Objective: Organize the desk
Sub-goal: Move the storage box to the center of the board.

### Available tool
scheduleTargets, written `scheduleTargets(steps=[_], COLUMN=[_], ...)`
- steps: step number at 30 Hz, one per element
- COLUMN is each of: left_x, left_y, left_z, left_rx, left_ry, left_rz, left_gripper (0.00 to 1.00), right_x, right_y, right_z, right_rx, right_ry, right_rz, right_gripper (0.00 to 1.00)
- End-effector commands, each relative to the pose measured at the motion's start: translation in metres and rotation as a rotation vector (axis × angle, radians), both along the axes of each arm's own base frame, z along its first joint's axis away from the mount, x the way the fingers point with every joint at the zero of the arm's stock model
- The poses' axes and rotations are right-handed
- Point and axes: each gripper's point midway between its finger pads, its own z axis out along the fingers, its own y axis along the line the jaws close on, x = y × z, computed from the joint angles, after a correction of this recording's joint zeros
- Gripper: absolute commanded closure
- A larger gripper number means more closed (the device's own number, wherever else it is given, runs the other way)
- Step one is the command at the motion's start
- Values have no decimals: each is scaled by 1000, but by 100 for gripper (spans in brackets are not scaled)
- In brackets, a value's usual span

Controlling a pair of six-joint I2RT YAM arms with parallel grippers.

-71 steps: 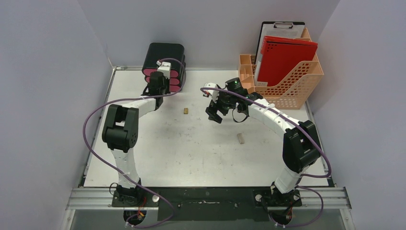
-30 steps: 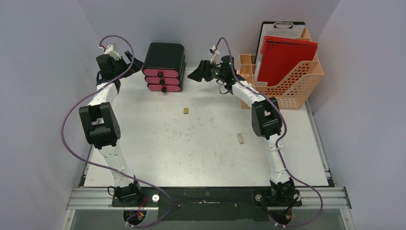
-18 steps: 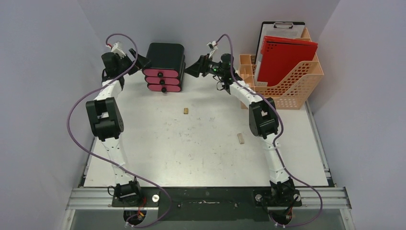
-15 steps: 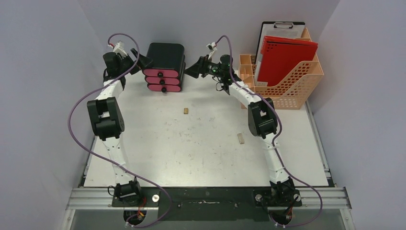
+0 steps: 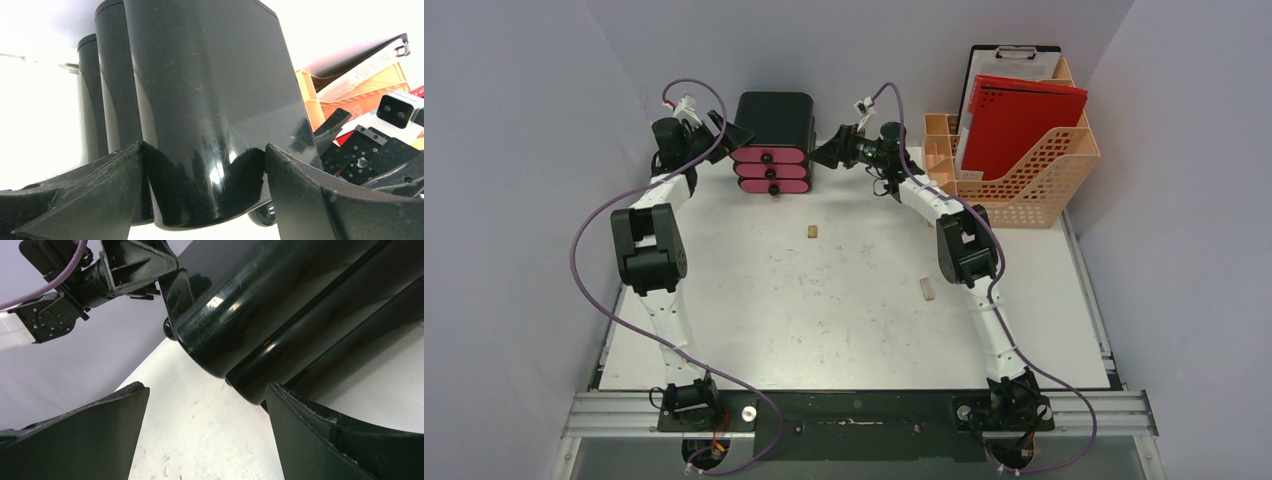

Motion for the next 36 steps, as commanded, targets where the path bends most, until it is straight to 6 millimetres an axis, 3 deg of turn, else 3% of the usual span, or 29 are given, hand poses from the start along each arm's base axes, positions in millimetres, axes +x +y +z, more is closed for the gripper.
scheduleTargets(steps=[1,13,16,18,21,29,30,36], left_x=[-21,-39,-44,-54,-60,-67,-65,-75], left_y=[-42,-88,-91,-109,-111,-91,-74,-38], left_z=[21,6,7,14,21,44,45,45], left_rx=[16,26,25,20,6,26,30,72], left_ry=[-49,-8,3,2,7,-26,-25,-20], left_rz=[-121,-222,-215,-233,-220,-159,-125,-37], left_gripper=[21,30,31,31,31,29,29,26], right_x=[5,14,16,17,14,-18,-25,-58], right_y=[1,-1,-4,-7,-7,19,22,41], right_z=[46,43,34,26,23,22,22,26], right_rx=[92,100,81,64,47,46,51,61], right_ry=[-115,-100,-58,-25,-19,11,20,48], right_rz=[-8,-37,-48,-60,-56,40,57,137], right_gripper=[10,10,10,10,10,8,8,5])
